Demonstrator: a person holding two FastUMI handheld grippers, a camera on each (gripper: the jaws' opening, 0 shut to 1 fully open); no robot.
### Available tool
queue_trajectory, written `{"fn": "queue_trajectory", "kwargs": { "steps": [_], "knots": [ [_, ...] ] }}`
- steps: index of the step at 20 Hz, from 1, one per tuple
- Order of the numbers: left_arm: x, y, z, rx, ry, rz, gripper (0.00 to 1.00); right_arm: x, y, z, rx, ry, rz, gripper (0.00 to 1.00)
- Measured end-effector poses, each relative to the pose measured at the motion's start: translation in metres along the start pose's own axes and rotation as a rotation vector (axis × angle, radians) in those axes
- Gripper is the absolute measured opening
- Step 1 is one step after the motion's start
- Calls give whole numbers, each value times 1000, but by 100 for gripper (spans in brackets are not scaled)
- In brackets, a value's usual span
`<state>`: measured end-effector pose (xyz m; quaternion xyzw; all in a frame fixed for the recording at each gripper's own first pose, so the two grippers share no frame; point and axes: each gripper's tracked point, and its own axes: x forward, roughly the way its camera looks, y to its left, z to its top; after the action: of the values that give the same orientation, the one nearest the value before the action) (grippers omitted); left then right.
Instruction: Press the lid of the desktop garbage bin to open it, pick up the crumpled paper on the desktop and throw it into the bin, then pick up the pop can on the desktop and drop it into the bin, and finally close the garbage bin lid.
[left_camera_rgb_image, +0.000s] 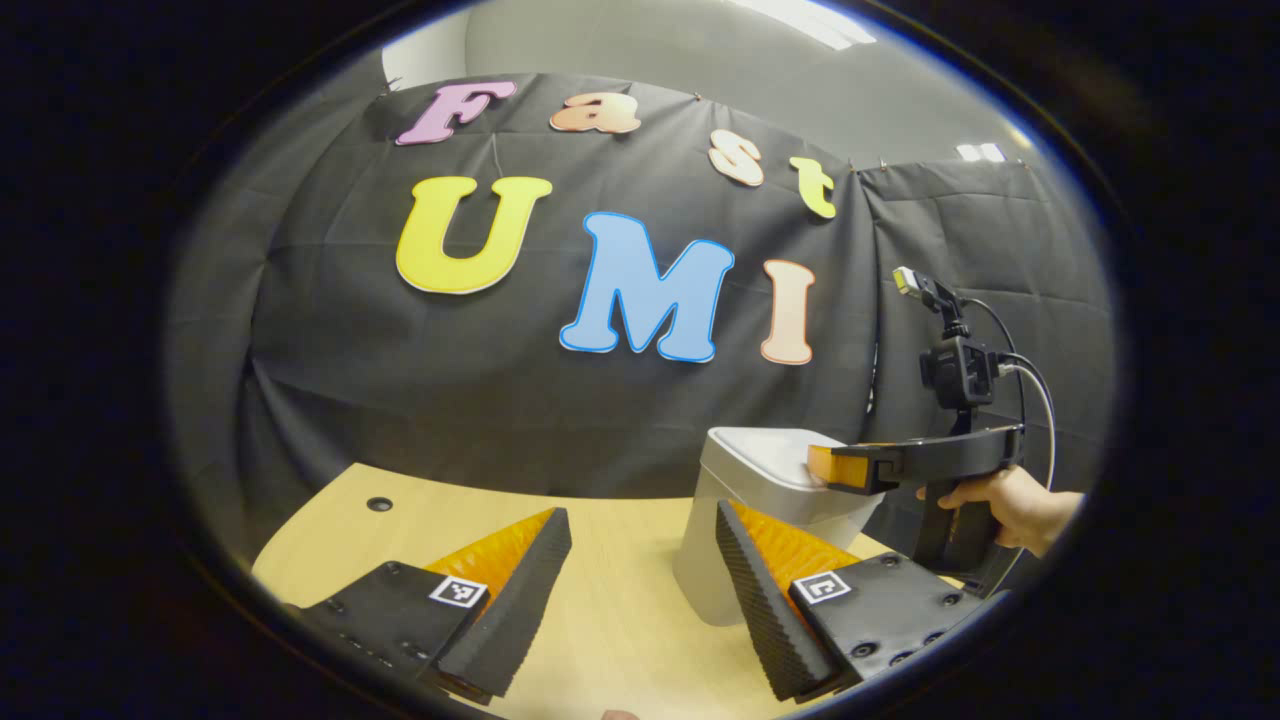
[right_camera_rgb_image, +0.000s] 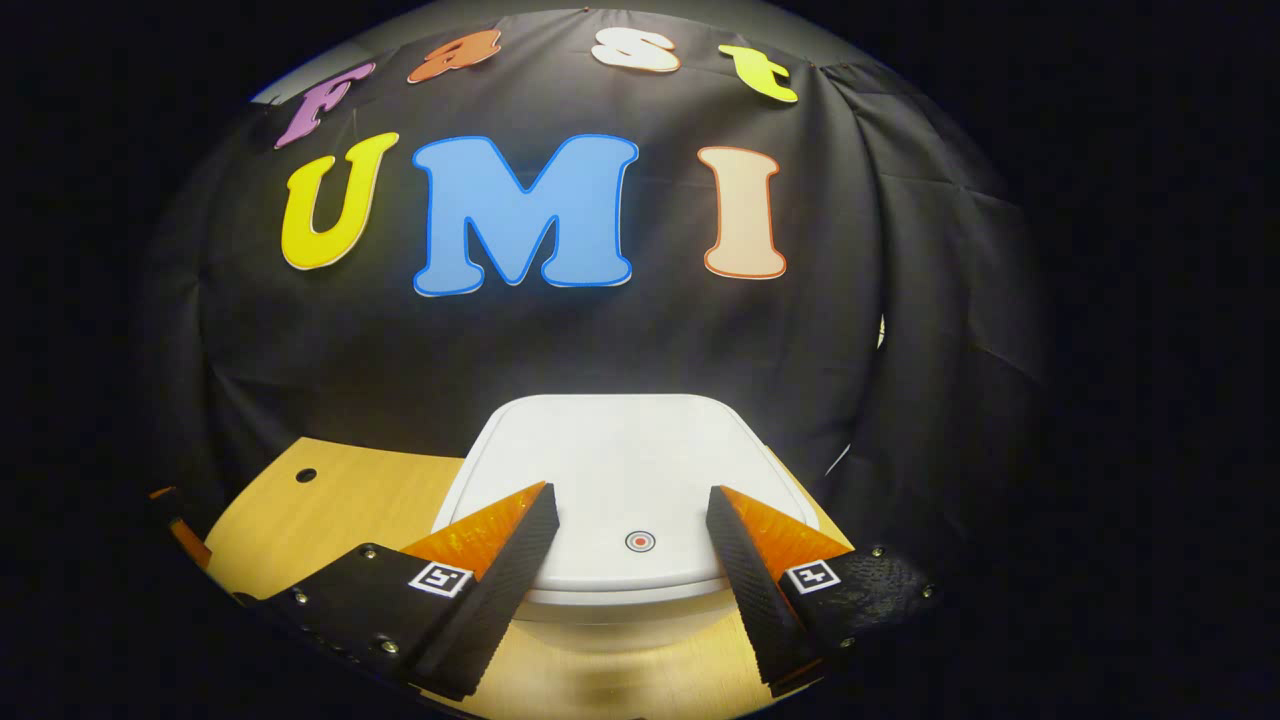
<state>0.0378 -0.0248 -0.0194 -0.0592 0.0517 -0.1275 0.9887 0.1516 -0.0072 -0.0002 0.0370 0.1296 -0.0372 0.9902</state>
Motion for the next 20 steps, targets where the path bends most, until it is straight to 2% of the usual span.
{"fn": "queue_trajectory", "kwargs": {
  "steps": [8,13,20],
  "knots": [
    [-8,7,22,32,-46,95,95,-6,1,10,17,-64,14,96],
    [-2,10,33,46,-71,162,95,-39,6,20,0,-158,77,96],
    [2,1,38,44,-86,211,95,-63,6,28,-38,-213,142,96]
  ]
}}
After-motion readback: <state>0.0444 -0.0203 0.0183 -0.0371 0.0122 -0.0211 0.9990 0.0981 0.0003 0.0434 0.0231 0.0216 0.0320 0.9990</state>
